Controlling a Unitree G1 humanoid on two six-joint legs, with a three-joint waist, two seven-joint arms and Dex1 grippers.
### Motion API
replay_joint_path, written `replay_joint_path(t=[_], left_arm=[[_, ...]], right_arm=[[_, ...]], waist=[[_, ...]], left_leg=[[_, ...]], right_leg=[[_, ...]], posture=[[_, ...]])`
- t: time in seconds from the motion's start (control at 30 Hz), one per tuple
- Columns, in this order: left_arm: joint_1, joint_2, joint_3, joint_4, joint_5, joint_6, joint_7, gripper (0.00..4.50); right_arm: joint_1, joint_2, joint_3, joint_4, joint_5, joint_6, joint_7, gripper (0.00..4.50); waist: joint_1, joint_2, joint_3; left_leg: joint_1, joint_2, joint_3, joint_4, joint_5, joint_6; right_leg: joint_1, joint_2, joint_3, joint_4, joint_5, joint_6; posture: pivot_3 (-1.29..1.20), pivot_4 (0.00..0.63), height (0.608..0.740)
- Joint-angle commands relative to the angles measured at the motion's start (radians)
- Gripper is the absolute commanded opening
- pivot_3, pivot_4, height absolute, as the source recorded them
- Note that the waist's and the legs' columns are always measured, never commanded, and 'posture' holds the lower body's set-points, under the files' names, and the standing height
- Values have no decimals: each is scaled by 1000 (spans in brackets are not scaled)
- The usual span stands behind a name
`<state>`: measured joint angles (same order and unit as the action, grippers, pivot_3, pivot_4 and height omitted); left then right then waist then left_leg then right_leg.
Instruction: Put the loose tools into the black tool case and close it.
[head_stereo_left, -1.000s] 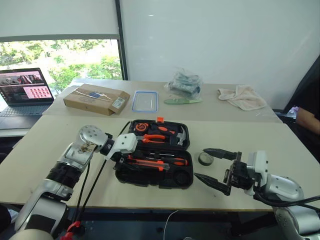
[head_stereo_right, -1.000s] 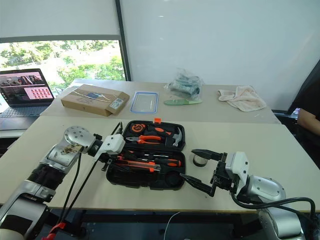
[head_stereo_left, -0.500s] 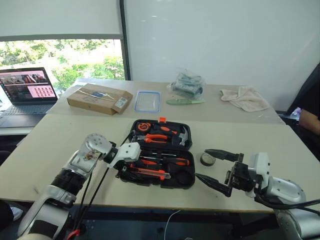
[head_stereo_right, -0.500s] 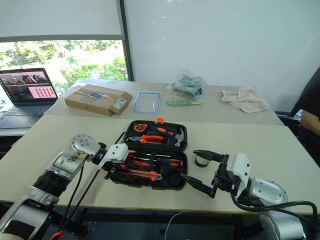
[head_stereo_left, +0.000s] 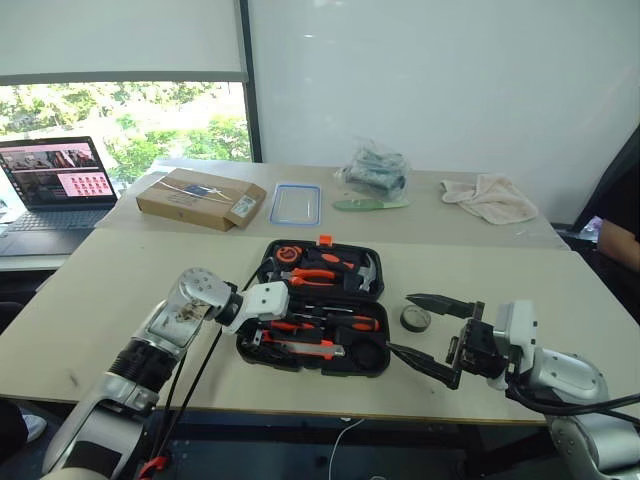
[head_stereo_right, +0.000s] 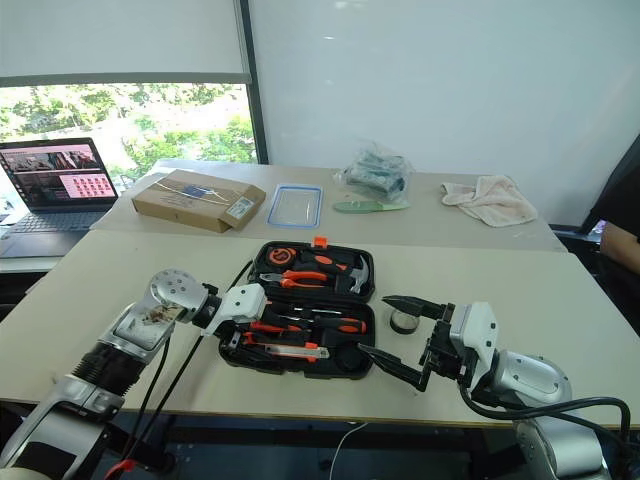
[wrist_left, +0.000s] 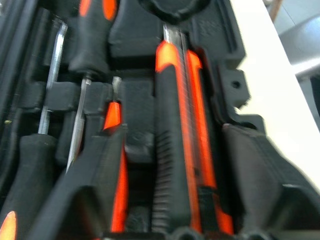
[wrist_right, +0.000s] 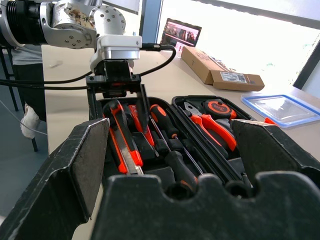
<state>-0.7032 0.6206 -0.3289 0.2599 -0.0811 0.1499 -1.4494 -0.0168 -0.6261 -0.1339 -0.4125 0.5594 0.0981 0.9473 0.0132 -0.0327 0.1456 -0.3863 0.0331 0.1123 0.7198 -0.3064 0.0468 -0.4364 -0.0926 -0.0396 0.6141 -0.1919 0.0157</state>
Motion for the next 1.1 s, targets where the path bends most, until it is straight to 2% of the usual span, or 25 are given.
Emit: replay_joint_path(t=[0.03, 0.13, 0.27, 0.3, 0.33, 0.5, 0.53, 0.57, 0.63, 0.67, 1.1], left_arm=[[-27, -13, 68, -24, -84, -6, -20, 4365], [-63, -21, 125, 1, -134, -6, -9, 4365], [-67, -10, 148, 57, -132, -64, -20, 4365], [-57, -6, 148, 59, -131, -78, -30, 3853], [-46, -6, 147, 57, -132, -91, -37, 3696], [41, -17, 125, 28, -118, -117, -32, 1764], [53, -18, 121, 26, -109, -129, -24, 1518], [58, -19, 120, 24, -105, -134, -20, 991], [69, -15, 108, 34, -84, -150, -9, 261], [73, -12, 101, 42, -71, -157, -6, 50], [125, 2, 34, 65, 17, -206, 8, 50]], right_arm=[[-14, -3, -19, -10, 6, -12, 3, 4500], [-24, -3, -17, 3, 5, -14, 9, 4500], [-37, 0, -11, 18, 0, -16, 13, 4500], [-39, 2, -9, 20, -1, -17, 14, 4500], [-41, 3, -7, 23, -2, -18, 14, 4500], [-43, 10, -4, 30, -6, -21, 15, 4500], [-42, 10, -6, 30, -7, -21, 16, 4500], [-42, 10, -7, 30, -7, -21, 16, 4500], [-41, 9, -8, 32, -6, -21, 16, 4500], [-42, 9, -8, 32, -7, -20, 16, 4500], [-37, 12, -5, 26, -5, -19, 15, 4500]], waist=[[0, 0, 0], [0, 0, 0], [-1, 0, 0], [-1, 0, 0], [-1, 0, 0], [-3, 0, 0], [-2, 0, 0], [-2, 0, 0], [2, 0, 0], [3, 0, 0], [-1, 1, 0]], left_leg=[[-1, 0, 0, 0, 0, 0], [-3, 0, 0, 2, 1, -2], [-2, 0, 0, 2, 0, 1], [-2, 0, 0, 2, -1, 1], [-1, 0, 0, 1, -1, 1], [-2, 0, 0, 1, 1, -2], [-2, 0, 0, 1, 1, -2], [-2, 0, 0, 2, 1, -2], [-2, 0, 0, 2, 1, -2], [-2, 0, 0, 2, 0, -1], [3, 0, 0, 1, -1, 1]], right_leg=[[0, 0, 0, 0, 0, 0], [-1, 0, 0, -1, 0, 0], [-1, 0, 0, -1, 0, 1], [-1, 0, 0, -1, 0, 1], [0, 0, 0, -1, 0, 1], [-1, 0, 0, 0, 0, 1], [-1, 0, 0, 0, 0, 1], [-1, 0, 0, -1, 0, 1], [-1, 0, 0, 0, 0, 1], [-1, 0, 0, 0, 0, 1], [3, 0, 0, 0, 0, 1]], posture=[[0, 150, 740], [0, 150, 740], [0, 150, 740], [0, 150, 740], [0, 150, 740], [0, 150, 740], [0, 150, 740], [0, 150, 740], [0, 150, 740], [0, 150, 740], [0, 150, 740]])
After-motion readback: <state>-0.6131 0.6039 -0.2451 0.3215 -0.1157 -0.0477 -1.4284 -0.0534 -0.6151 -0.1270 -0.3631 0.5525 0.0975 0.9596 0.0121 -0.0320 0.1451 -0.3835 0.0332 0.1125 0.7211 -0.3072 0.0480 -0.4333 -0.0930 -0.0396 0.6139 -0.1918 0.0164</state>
